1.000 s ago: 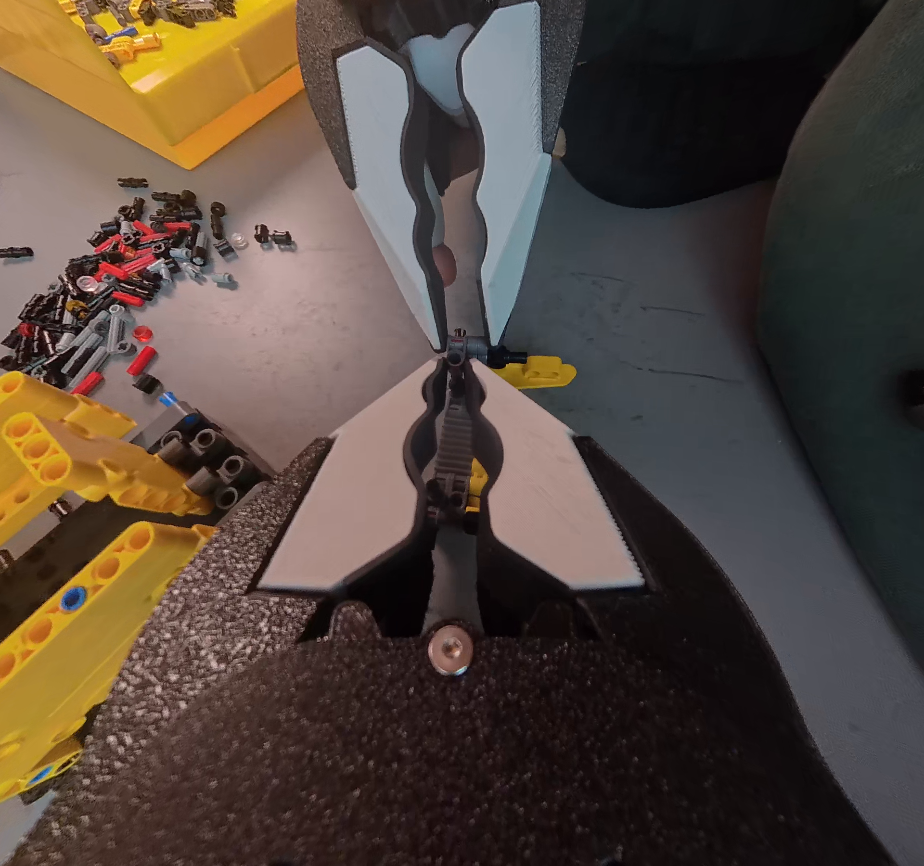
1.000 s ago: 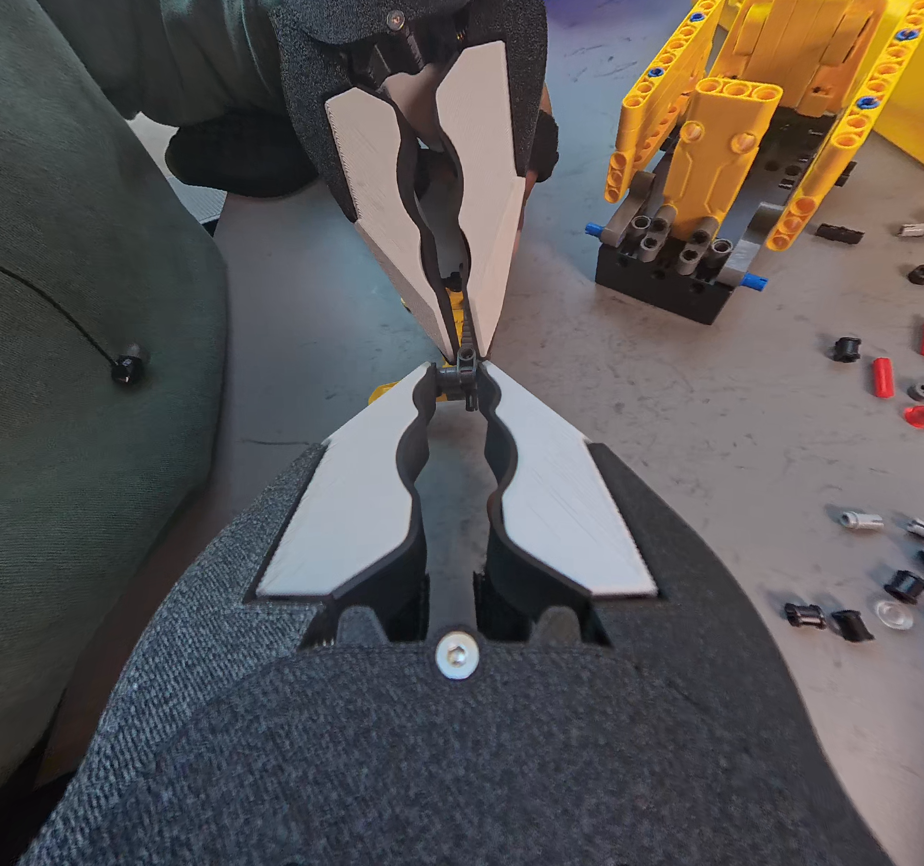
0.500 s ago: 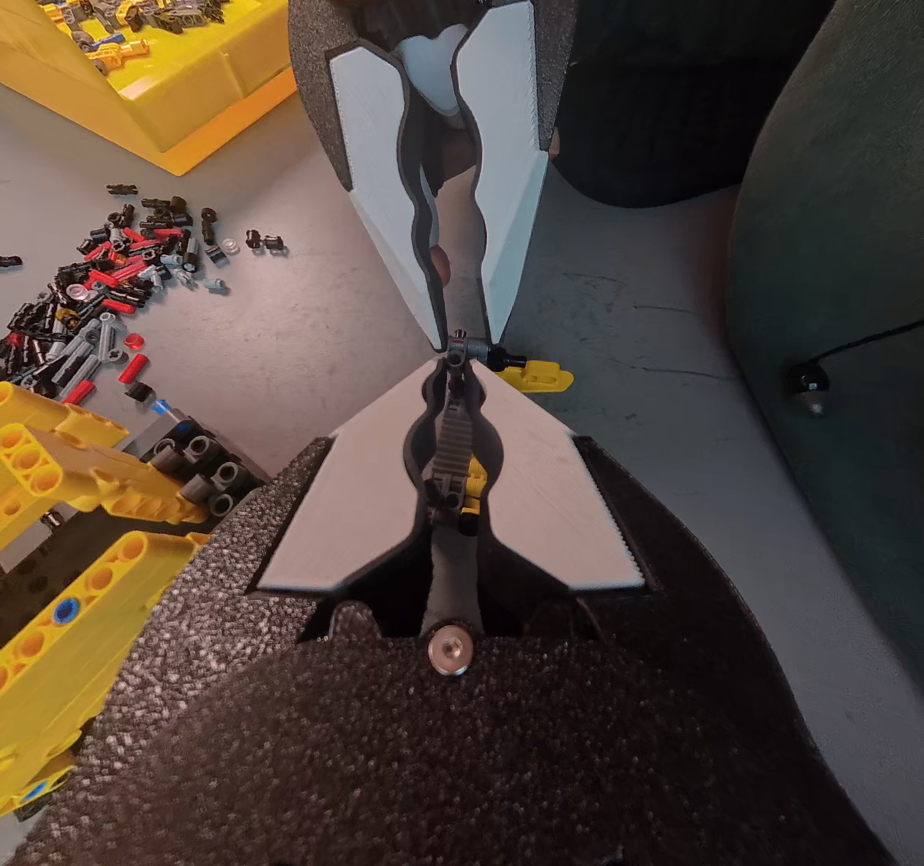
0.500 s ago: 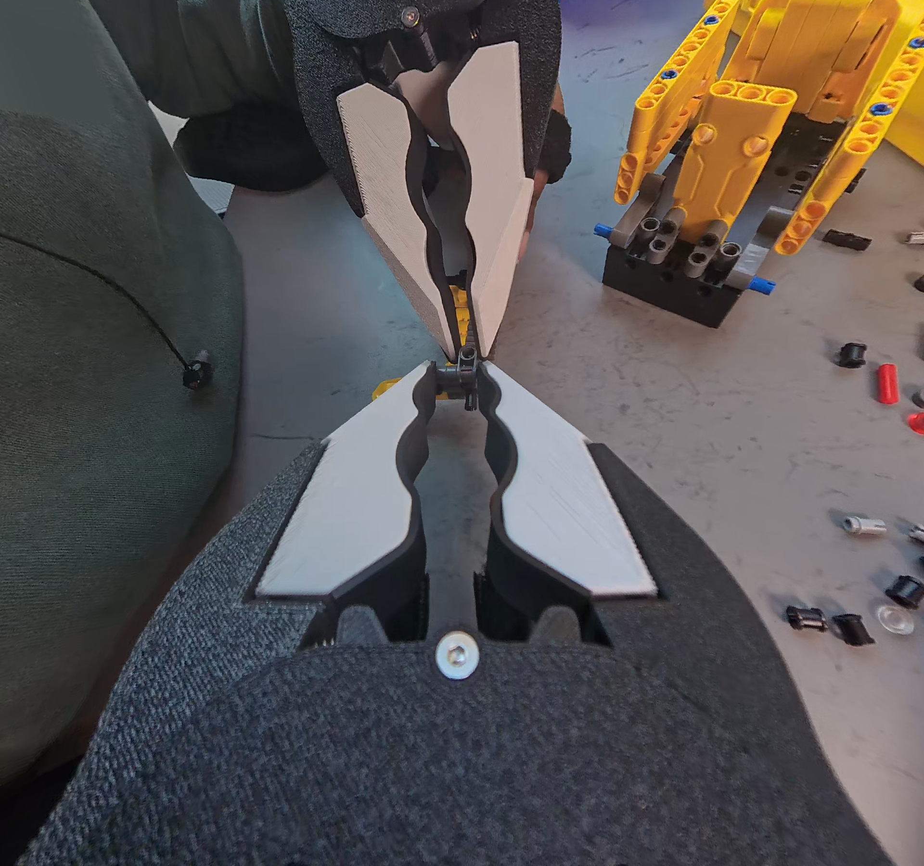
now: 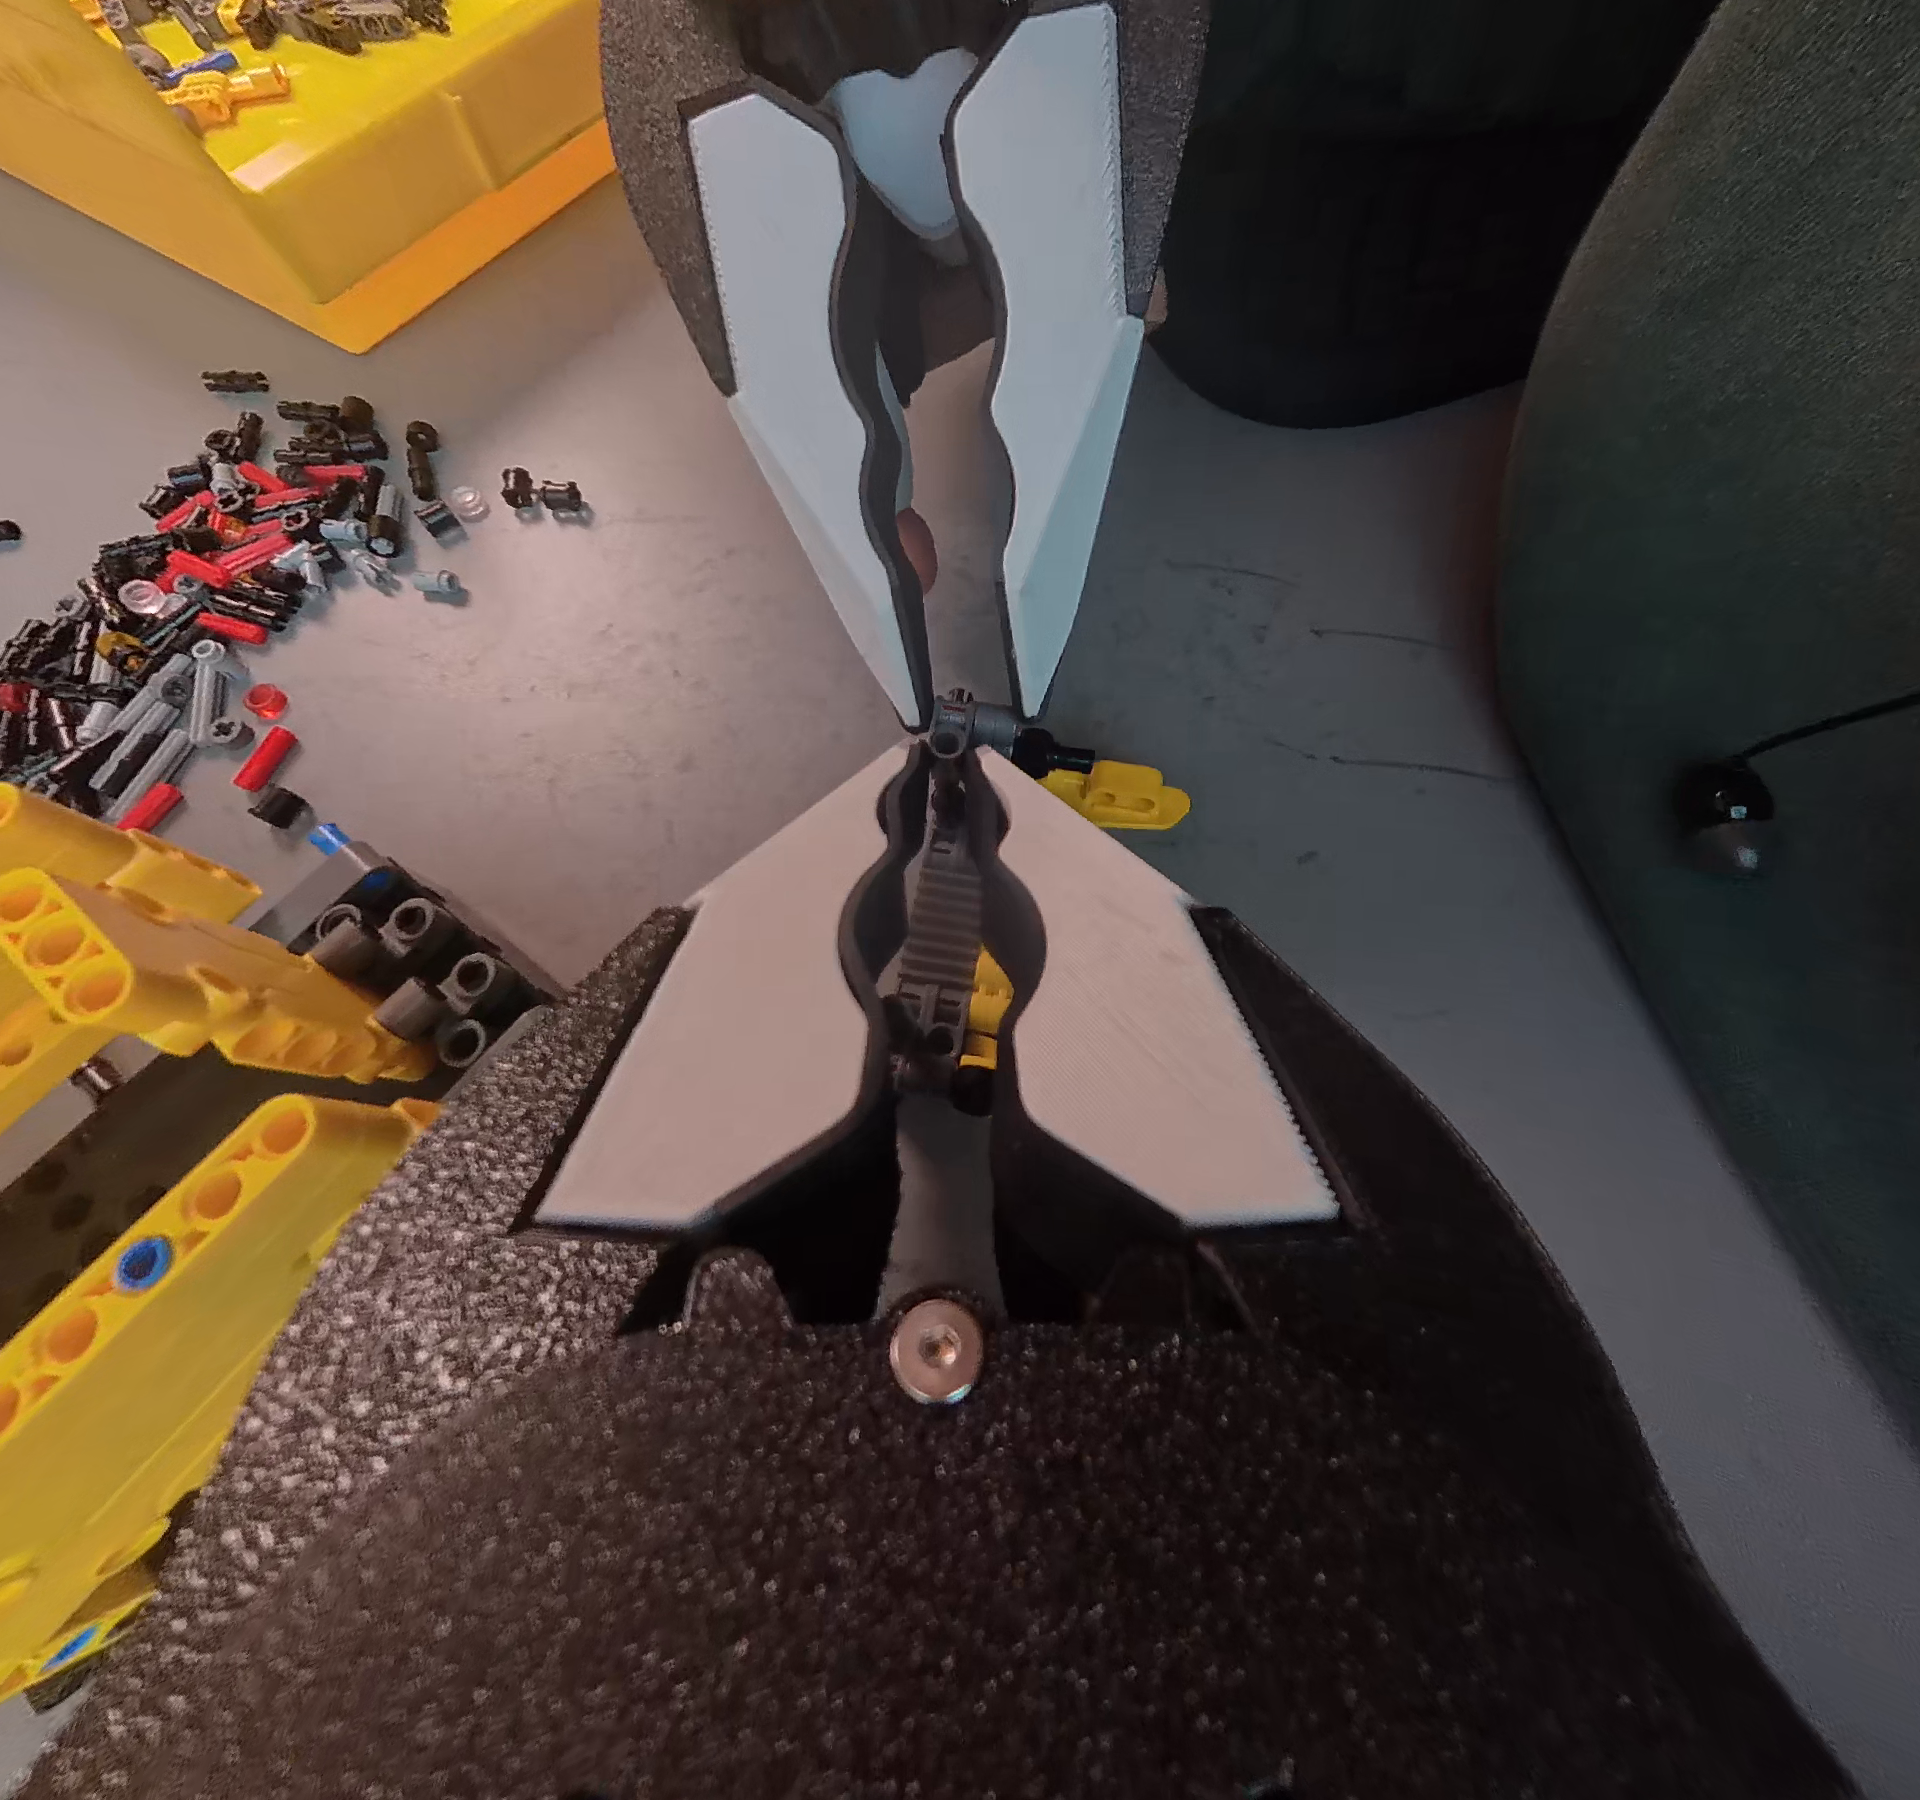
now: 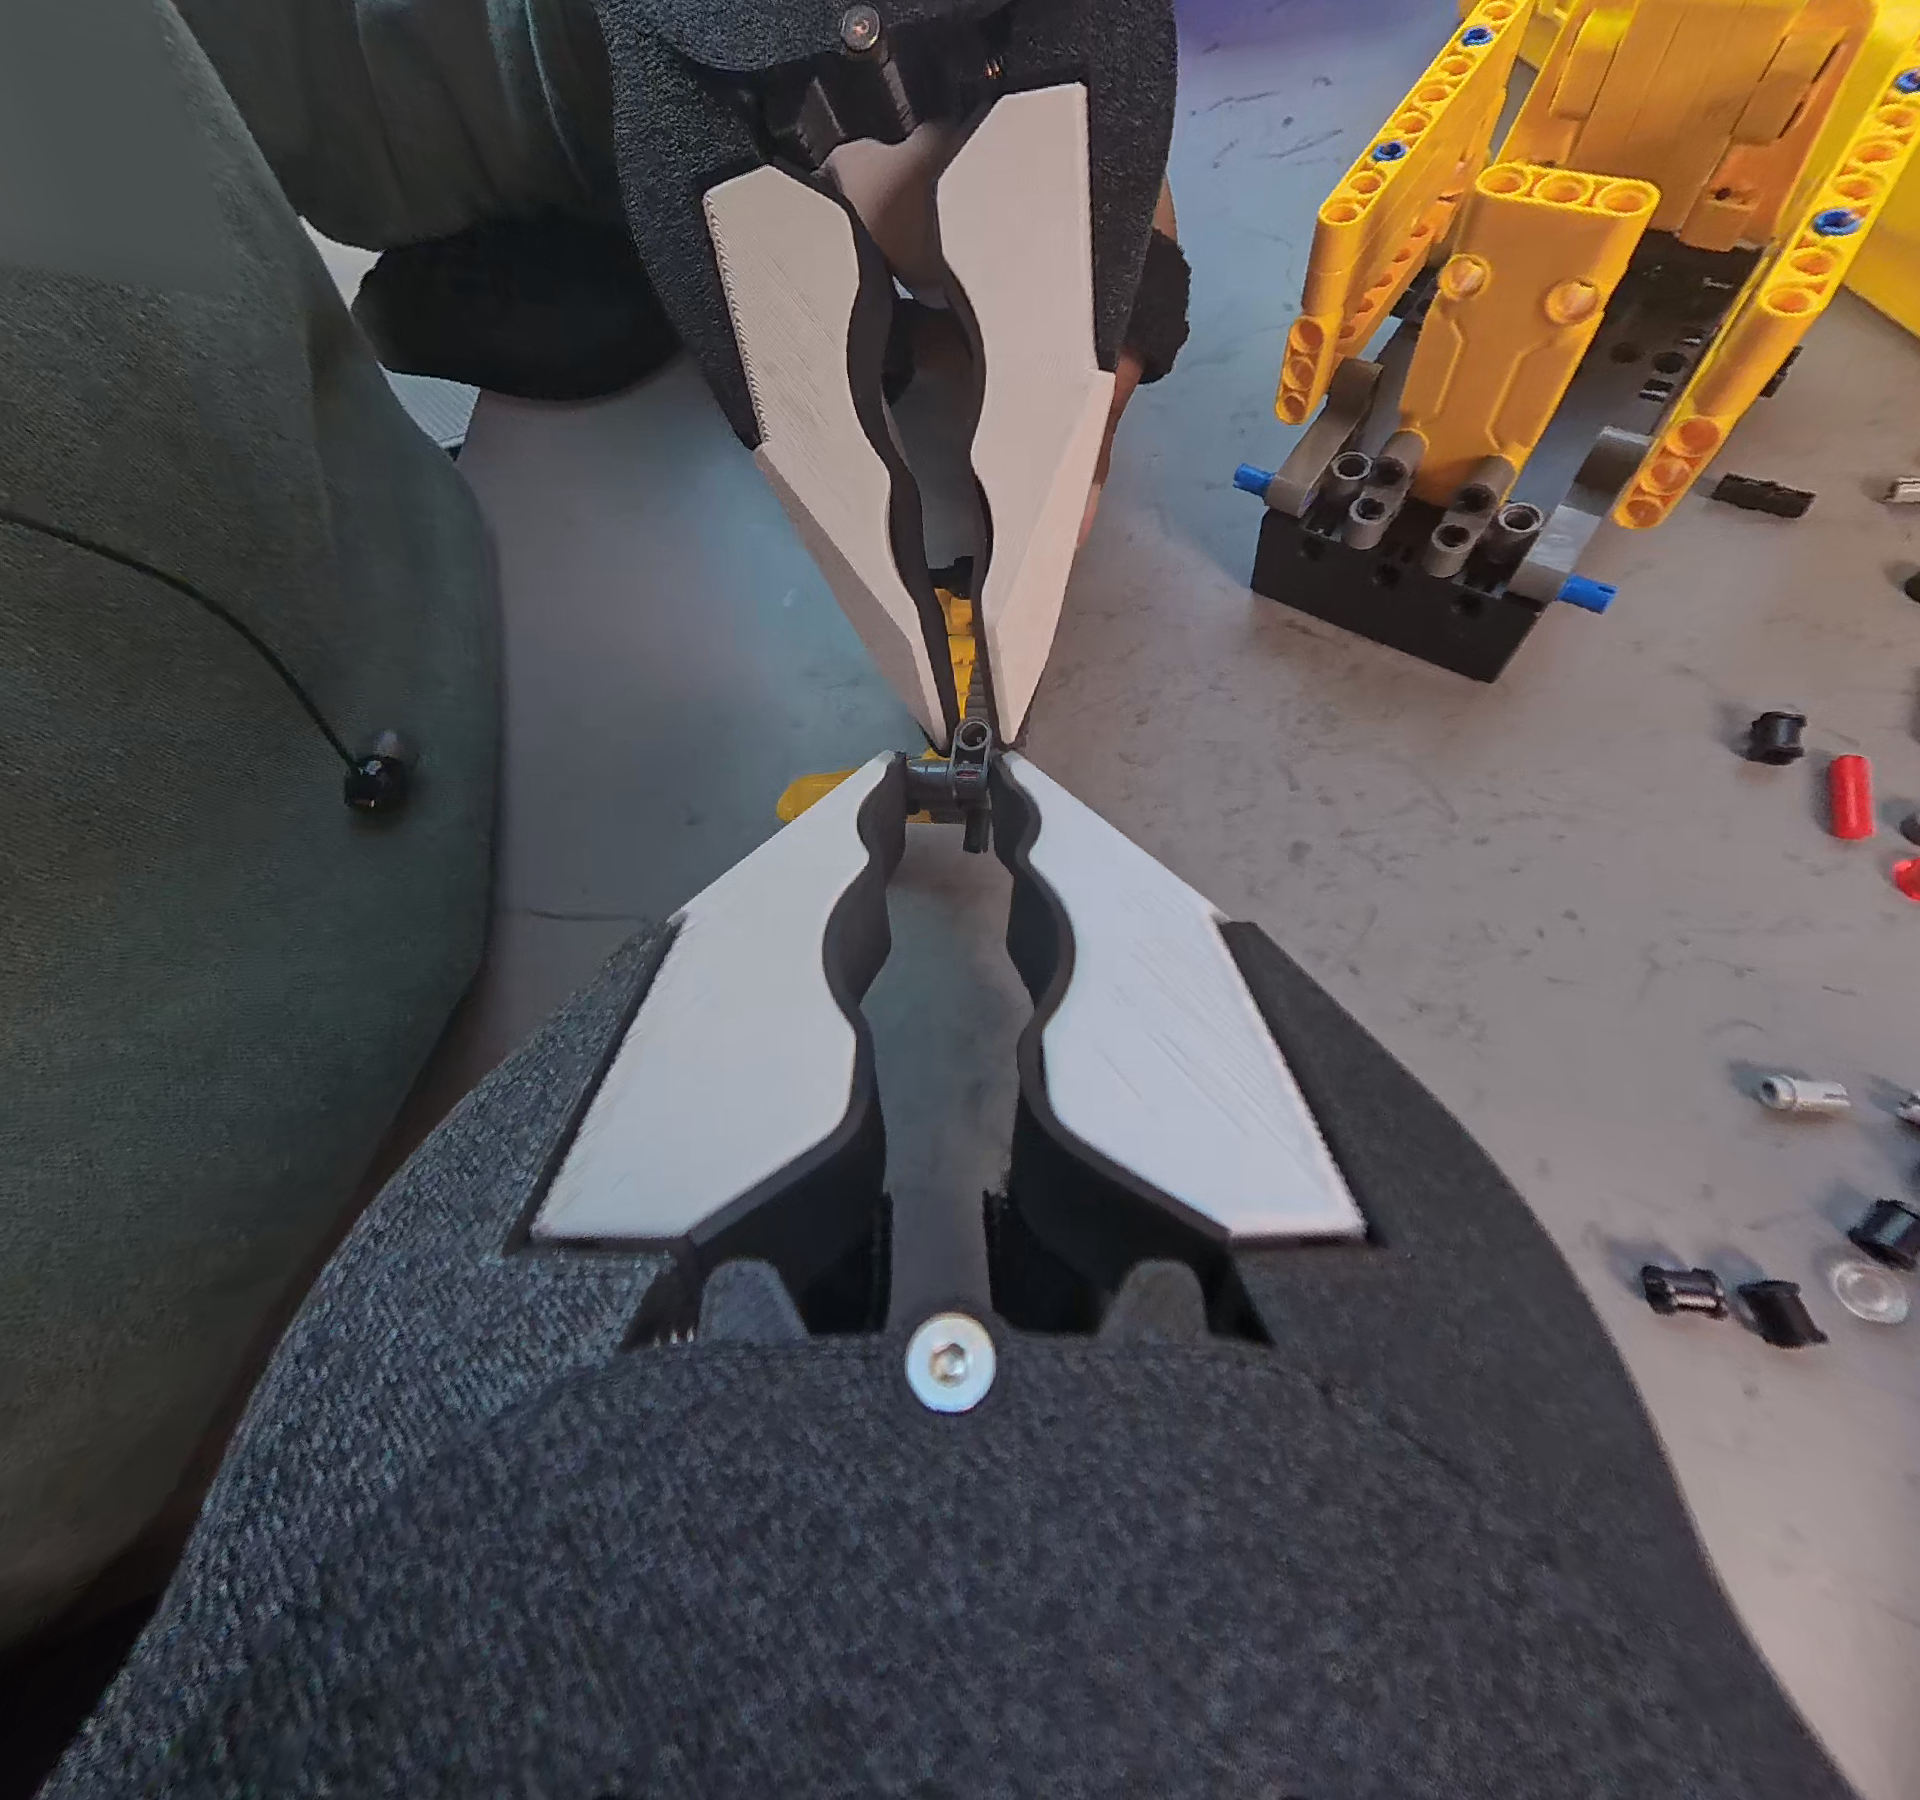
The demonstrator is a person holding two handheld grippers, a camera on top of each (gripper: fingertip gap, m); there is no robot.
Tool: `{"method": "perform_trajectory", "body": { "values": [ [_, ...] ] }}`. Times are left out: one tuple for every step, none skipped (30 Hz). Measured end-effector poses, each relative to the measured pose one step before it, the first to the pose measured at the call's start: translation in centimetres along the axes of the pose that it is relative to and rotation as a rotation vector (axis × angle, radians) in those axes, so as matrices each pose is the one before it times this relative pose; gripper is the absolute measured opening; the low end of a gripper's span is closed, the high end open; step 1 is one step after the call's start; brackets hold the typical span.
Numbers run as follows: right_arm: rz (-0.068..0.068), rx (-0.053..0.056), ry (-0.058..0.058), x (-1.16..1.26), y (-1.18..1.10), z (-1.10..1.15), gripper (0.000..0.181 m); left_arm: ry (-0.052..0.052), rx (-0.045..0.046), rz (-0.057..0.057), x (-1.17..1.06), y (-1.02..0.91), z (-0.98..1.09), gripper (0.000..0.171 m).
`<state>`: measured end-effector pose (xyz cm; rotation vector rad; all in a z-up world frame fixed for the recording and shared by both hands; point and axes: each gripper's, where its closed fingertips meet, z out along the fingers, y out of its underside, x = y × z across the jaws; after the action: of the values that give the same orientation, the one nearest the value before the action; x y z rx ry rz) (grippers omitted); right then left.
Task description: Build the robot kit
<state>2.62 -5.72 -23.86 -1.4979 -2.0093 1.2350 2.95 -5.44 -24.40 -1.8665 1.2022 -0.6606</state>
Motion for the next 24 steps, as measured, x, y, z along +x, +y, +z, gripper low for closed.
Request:
{"method": "perform_trajectory", "body": {
  "values": [
    [0.0038, 0.0012, 0.0054, 0.09, -0.082, 0.015, 0.015, -0.0011, 0.00042, -0.005, -0.085, 0.027, -0.05, 0.006],
    [0.0041, 0.0, 0.0013, 0.037, -0.042, 0.024, 0.015, 0.0008, 0.00008, -0.0017, -0.019, 0.024, -0.039, 0.006],
    [0.0004, -0.0001, -0.0019, -0.037, -0.039, 0.025, 0.015, 0.0039, -0.00014, -0.0012, 0.028, 0.025, -0.019, 0.006],
    [0.0008, -0.0008, -0.001, -0.027, 0.006, 0.023, 0.015, 0.0028, -0.00031, -0.0007, 0.027, 0.012, -0.014, 0.006],
    [0.005, -0.0006, -0.0009, 0.001, -0.026, 0.025, 0.015, 0.0016, -0.00031, -0.0026, -0.004, 0.017, -0.023, 0.006],
    [0.0064, 0.0, 0.0, 0.034, -0.025, 0.022, 0.014, 0.0034, 0.00023, -0.0084, -0.031, 0.014, -0.031, 0.006],
    [0.0085, 0.0001, -0.0036, -0.019, -0.023, 0.048, 0.014, 0.0092, 0.00053, -0.0129, 0.028, 0.034, -0.037, 0.006],
    [0.0121, 0.0015, -0.0041, -0.014, -0.057, 0.041, 0.014, 0.0097, 0.00032, -0.0154, 0.009, 0.025, -0.048, 0.006],
    [0.0174, 0.0034, -0.0056, 0.001, -0.076, 0.024, 0.014, 0.0092, -0.00083, -0.0145, 0.02, 0.051, -0.038, 0.006],
    [0.018, 0.0006, -0.0061, -0.02, -0.018, 0.03, 0.014, 0.0065, -0.00072, -0.0111, 0.02, 0.022, -0.01, 0.005],
    [0.0155, -0.0009, -0.0047, 0.004, -0.002, -0.007, 0.014, 0.0021, -0.00037, -0.006, 0.008, 0.005, 0.005, 0.005],
    [0.0094, -0.0008, -0.0012, 0.015, 0.001, 0.009, 0.014, 0.001, -0.00013, -0.0033, -0.017, -0.004, -0.002, 0.005],
    [0.0035, 0.0, 0.0013, 0.022, -0.019, 0.012, 0.014, 0.0029, 0.00045, -0.0072, -0.008, 0.014, -0.01, 0.005],
    [0.001, -0.0013, -0.0003, -0.017, 0.012, 0.002, 0.014, 0.0017, -0.00016, -0.0036, 0.021, -0.007, 0.008, 0.005],
    [-0.0016, -0.0012, -0.0006, 0.008, 0.036, -0.021, 0.014, -0.0043, -0.00062, 0.0039, -0.002, -0.021, 0.022, 0.005],
    [-0.0009, -0.0012, -0.0029, -0.002, 0.06, -0.014, 0.014, -0.0067, -0.0006, 0.0082, 0.01, -0.014, 0.024, 0.005],
    [0.0001, -0.0019, -0.0023, -0.013, 0.047, -0.018, 0.014, -0.0072, -0.00163, 0.0127, 0.012, -0.015, 0.025, 0.005],
    [-0.0146, -0.0031, 0.005, -0.007, 0.034, 0.0, 0.014, -0.0089, -0.00359, 0.0157, -0.011, 0.002, 0.005, 0.005],
    [-0.0167, -0.0035, 0.0081, -0.014, 0.001, 0.025, 0.014, -0.0057, -0.00574, 0.0122, 0.011, 0.024, -0.028, 0.005],
    [-0.007, -0.0035, 0.006, -0.002, -0.016, 0.042, 0.014, -0.0026, -0.00268, 0.0095, -0.009, 0.017, -0.017, 0.005],
    [-0.0055, -0.0024, 0.0026, -0.01, 0.002, 0.013, 0.014, -0.0026, 0.00092, 0.007, 0.005, 0.0, -0.007, 0.005],
    [-0.0006, 0.0001, -0.0008, 0.001, 0.013, -0.005, 0.014, -0.0021, 0.0001, 0.003, 0.007, 0.005, 0.013, 0.005],
    [0.0067, 0.0023, -0.0039, -0.007, 0.008, 0.005, 0.014, -0.0014, -0.00024, 0.0025, 0.008, -0.005, -0.005, 0.005],
    [0.004, 0.003, -0.0039, -0.012, 0.009, 0.005, 0.014, -0.0018, 0.00151, 0.0031, 0.002, 0.003, 0.013, 0.005]
  ]
}}
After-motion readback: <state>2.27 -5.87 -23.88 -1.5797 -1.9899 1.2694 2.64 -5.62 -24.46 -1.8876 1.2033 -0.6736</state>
